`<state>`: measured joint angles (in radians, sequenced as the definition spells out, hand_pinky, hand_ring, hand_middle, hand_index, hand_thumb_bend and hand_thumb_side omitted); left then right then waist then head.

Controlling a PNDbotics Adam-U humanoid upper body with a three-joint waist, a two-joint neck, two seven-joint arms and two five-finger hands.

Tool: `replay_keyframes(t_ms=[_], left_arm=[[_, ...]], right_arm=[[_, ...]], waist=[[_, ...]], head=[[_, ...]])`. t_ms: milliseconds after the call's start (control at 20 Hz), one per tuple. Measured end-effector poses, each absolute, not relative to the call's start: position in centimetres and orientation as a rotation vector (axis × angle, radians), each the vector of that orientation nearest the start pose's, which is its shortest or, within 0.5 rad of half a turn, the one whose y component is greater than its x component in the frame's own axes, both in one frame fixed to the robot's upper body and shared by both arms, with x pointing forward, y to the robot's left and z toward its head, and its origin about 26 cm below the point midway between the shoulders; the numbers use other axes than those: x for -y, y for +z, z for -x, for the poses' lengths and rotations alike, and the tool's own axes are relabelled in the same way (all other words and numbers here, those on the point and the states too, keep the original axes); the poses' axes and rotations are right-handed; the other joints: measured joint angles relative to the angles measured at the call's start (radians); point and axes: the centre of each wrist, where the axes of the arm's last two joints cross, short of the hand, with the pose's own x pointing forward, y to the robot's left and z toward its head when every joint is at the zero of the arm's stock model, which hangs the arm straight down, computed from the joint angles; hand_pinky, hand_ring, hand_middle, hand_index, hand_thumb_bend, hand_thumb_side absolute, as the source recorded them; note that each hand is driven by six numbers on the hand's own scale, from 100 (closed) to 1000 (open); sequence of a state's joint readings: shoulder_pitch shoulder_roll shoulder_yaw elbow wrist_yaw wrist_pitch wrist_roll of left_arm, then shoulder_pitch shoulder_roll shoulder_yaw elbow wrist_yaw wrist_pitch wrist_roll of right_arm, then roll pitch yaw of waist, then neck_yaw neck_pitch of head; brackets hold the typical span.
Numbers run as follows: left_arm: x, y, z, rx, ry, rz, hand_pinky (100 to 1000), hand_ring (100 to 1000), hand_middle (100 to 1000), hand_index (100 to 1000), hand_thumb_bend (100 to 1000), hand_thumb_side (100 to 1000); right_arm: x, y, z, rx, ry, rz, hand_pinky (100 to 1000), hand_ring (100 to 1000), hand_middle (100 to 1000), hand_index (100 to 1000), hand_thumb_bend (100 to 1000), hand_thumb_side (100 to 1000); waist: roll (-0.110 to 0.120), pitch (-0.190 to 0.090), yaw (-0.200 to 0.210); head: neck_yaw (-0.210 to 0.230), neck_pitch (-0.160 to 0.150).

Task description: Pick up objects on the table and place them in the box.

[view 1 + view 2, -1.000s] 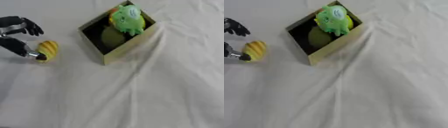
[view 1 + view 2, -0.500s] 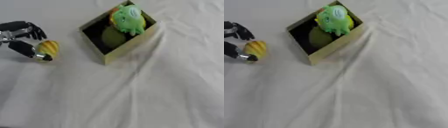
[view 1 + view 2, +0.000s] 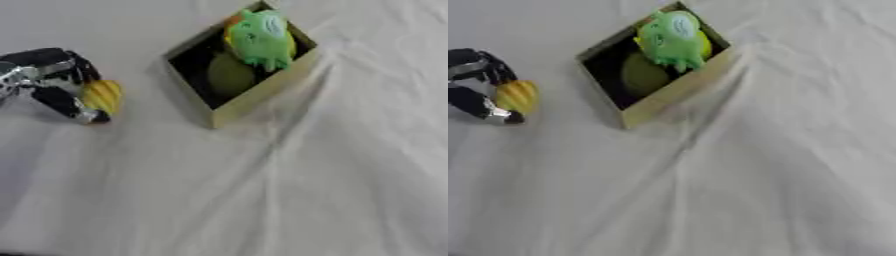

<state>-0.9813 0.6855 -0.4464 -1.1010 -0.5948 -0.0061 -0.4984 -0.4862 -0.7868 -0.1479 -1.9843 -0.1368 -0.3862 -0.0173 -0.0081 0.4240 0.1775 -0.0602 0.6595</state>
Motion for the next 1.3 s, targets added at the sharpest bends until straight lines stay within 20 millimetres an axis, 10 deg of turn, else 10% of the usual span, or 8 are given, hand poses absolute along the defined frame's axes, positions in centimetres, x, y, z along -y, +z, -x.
replay_keyframes(t_ms=[500, 850, 1300], left_arm=[[-28.3, 24.8, -45.3, 1.293, -1.546, -0.862, 691, 677, 605, 755, 399, 371], [-27.6, 25.8, -44.3, 1.328, -1.550, -0.949, 668, 652, 586, 735, 119, 116], [-26.7, 27.5, -43.1, 1.394, -1.559, -1.064, 667, 644, 585, 734, 100, 100]], right_arm=[[33.2, 32.4, -28.8, -3.201, -0.881, -0.506, 908, 904, 622, 757, 131, 486], [33.3, 32.3, -28.8, -3.208, -0.879, -0.511, 908, 904, 622, 757, 133, 505], [33.4, 32.0, -28.8, -3.217, -0.878, -0.516, 908, 904, 622, 758, 135, 516]], waist=[[0.001, 0.000, -0.001], [0.003, 0.000, -0.001], [0.004, 0.000, -0.001]], head=[[0.006, 0.000], [0.006, 0.000], [0.004, 0.000]])
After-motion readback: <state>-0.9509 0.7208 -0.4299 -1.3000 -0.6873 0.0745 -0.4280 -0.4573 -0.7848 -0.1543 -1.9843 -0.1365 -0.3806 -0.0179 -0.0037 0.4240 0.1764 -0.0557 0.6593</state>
